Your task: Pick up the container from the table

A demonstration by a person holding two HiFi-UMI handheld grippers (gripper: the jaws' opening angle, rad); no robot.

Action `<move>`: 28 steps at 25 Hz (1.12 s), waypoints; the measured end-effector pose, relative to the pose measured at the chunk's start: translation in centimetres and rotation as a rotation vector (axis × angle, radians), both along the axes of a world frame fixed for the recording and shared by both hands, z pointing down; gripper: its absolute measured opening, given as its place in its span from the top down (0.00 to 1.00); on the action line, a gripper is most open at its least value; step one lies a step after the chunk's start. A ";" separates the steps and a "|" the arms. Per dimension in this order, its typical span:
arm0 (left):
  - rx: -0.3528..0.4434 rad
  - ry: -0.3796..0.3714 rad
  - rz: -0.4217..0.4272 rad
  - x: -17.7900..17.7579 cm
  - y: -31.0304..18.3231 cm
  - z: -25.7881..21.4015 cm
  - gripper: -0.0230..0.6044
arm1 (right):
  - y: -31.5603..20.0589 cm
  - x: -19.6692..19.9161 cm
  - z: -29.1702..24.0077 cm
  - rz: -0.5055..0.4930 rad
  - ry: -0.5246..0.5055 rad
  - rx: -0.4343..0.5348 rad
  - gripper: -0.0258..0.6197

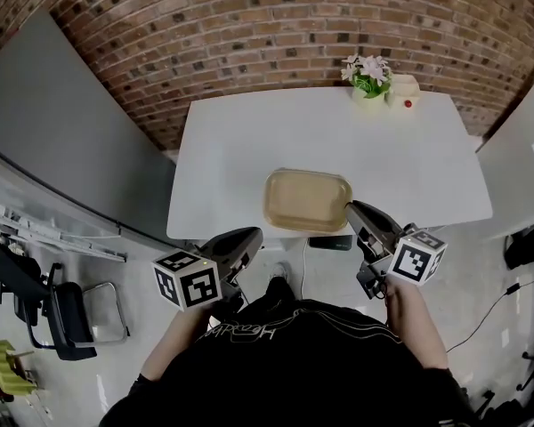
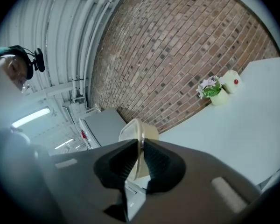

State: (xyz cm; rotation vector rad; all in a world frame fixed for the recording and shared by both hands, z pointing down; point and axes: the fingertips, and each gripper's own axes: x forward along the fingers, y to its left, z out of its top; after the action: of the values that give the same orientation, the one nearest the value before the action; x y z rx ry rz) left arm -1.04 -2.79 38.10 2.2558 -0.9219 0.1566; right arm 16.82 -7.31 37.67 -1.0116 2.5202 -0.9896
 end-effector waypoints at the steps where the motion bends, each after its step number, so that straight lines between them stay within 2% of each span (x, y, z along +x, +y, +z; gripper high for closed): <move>1: 0.011 0.002 0.004 0.2 0.1 -0.3 0.96 | 0.3 0.2 -0.3 0.005 0.006 0.012 0.89; 11: 0.117 0.018 -0.004 0.7 0.2 -3.6 0.96 | 2.9 1.8 -4.1 0.032 0.057 0.128 0.89; 17: 0.182 -0.012 0.009 1.4 0.6 -5.4 0.96 | 3.8 2.2 -6.0 0.022 0.075 0.180 0.89; 28: 0.199 -0.013 0.014 1.6 1.3 -6.2 0.96 | 4.9 2.1 -6.4 0.010 0.074 0.190 0.89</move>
State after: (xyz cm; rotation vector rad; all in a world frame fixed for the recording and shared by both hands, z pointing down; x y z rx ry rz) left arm 0.55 -1.51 31.86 2.4466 -0.9659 0.0889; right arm 18.92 -2.43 31.26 -1.0198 2.6057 -0.7052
